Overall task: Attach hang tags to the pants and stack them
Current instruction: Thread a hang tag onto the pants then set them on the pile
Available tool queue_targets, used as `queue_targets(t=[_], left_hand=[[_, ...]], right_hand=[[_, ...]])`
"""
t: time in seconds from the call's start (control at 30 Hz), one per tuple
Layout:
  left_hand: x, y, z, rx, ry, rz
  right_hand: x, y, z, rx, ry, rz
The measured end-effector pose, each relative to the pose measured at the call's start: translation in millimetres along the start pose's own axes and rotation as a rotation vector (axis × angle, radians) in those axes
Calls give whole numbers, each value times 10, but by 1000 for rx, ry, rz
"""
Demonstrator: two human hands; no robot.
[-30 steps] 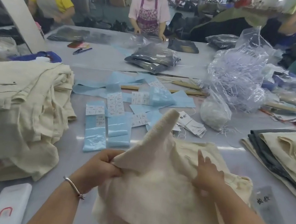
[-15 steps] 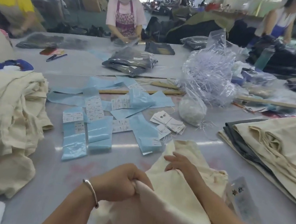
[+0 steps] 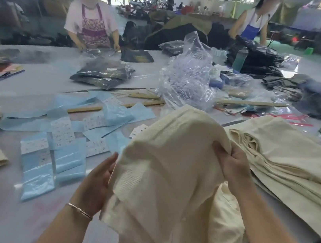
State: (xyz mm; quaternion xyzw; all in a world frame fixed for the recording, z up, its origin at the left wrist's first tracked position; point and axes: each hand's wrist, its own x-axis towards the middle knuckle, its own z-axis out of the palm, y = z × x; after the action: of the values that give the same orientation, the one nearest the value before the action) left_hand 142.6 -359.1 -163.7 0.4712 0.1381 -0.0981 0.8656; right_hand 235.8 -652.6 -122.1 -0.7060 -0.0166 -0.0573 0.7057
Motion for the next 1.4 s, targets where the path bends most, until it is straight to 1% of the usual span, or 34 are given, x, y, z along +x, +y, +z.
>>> queue_targets(t=[0.03,0.1,0.17,0.2,0.23,0.27,0.33,0.37,0.43,0.47,0.53,0.6,0.7,0.77,0.8,0.87,0.93,0.97,1.0,1.03,1.07,1.1,1.13,1.17,1.2,1.23,1.27,1.3,1.33,1.4], left_hand=[[56,-109,36,-167,-34,-37],[144,-342,136,-392,-131,-73],[228,-570,390,-490,-307,-138],[280,-706,547,-500,-337,-153],[318,-831,769,-467,-337,-165],[390,-959,982,-374,-331,-196],[542,-1125,1540,-83,-210,-219],[595,-1186,1871,16,-232,-211],[687,-1224,2606,202,-339,-230],[712,-1226,2973,244,-367,-240],[752,-1253,3572,220,-433,-237],[745,-1266,4051,203,-476,-219],[760,-1210,4572,107,-548,-229],[789,-1143,4789,23,-573,-167],[832,-1097,4881,-14,-554,-94],[1039,-1033,4991,-53,-457,135],[1296,-1002,5039,3,-280,378],[1476,-1023,5021,23,-180,443],[1684,-1069,4983,49,-91,464],[1907,-1137,4907,79,-15,444],[2122,-1232,4820,101,40,396],[2319,-1333,4702,137,88,328],[2482,-1451,4570,234,135,262],[2608,-1583,4432,385,172,202],[2694,-1708,4313,534,195,151],[2761,-1817,4209,629,214,117],[2797,-1897,4136,667,225,108],[2825,-1950,4077,699,240,107],[2854,-1984,4034,734,251,109],[2910,-2011,3949,838,264,110]], right_hand=[[16,-29,-133,-15,41,-7],[59,-69,-435,-43,142,-2],[113,-106,-768,-63,234,21],[133,-141,-931,-85,267,29],[151,-192,-1114,-114,291,30],[176,-254,-1318,-146,309,27],[218,-425,-1743,-223,277,22],[236,-524,-1976,-262,239,22],[260,-748,-2489,-298,194,23],[267,-875,-2763,-291,197,25],[278,-1136,-3282,-257,248,19],[319,-1406,-3730,-210,308,-27],[491,-1824,-4208,-206,391,-146],[679,-2075,-4381,-241,387,-248],[795,-2168,-4441,-266,385,-299],[1109,-2260,-4479,-315,388,-396],[1549,-2168,-4432,-398,388,-474],[1801,-2041,-4378,-485,395,-491],[2053,-1863,-4310,-607,398,-491],[2286,-1634,-4229,-752,389,-465],[2471,-1369,-4137,-909,357,-408],[2609,-1080,-4054,-1067,285,-333],[2671,-781,-3967,-1193,182,-257],[2680,-481,-3885,-1278,61,-189],[2643,-184,-3817,-1329,-92,-127],[2580,101,-3761,-1362,-270,-51],[2502,356,-3723,-1389,-444,32],[2429,546,-3703,-1413,-579,95],[2377,654,-3697,-1423,-652,116],[2363,676,-3717,-1392,-680,109]])
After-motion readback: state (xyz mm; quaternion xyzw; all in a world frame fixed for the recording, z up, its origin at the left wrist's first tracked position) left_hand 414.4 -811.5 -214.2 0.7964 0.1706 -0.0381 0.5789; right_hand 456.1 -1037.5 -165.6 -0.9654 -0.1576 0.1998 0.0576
